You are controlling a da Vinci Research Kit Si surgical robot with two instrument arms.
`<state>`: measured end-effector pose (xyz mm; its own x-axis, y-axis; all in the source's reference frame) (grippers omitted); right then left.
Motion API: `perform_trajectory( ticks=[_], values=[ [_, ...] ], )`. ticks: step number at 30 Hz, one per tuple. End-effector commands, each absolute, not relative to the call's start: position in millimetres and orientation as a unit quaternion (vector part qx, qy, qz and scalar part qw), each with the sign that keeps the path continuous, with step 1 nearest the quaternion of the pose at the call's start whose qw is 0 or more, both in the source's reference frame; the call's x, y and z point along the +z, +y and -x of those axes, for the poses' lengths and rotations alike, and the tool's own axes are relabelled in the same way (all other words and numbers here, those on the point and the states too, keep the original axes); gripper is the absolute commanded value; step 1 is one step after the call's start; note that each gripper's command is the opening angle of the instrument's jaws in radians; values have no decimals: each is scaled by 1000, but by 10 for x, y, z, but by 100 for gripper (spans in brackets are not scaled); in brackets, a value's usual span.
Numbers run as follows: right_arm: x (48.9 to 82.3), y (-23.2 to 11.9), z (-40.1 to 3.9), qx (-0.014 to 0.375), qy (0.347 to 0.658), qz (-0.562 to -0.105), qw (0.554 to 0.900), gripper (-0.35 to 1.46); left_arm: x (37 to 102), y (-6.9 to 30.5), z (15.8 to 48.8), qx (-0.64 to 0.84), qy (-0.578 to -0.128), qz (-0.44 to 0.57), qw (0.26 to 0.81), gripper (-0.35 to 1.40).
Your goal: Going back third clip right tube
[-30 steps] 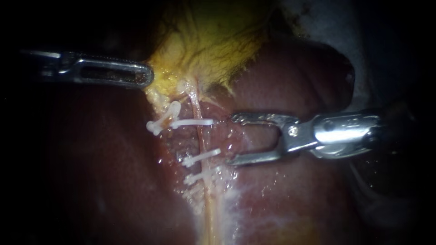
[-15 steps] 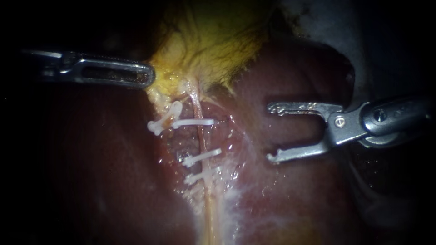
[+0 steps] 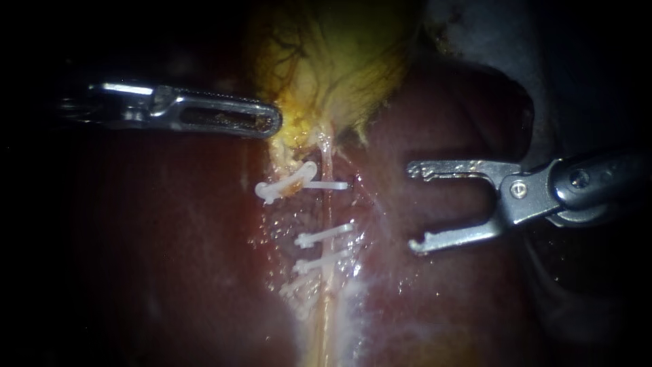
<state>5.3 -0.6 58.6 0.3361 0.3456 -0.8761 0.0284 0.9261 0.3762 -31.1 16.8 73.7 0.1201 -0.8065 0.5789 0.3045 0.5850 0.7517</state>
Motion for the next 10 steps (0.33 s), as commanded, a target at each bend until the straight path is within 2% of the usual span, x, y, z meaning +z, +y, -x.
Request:
perform_trajectory(
  ticks=[1,10],
  values=[
    [585,-6,-53,99,567,-165,801,60,737,168,311,-391,-535,-234,711,-35],
    [587,-7,-55,99,567,-164,801,60,734,169,308,-391,-535,-235,711,-35]
  ],
)
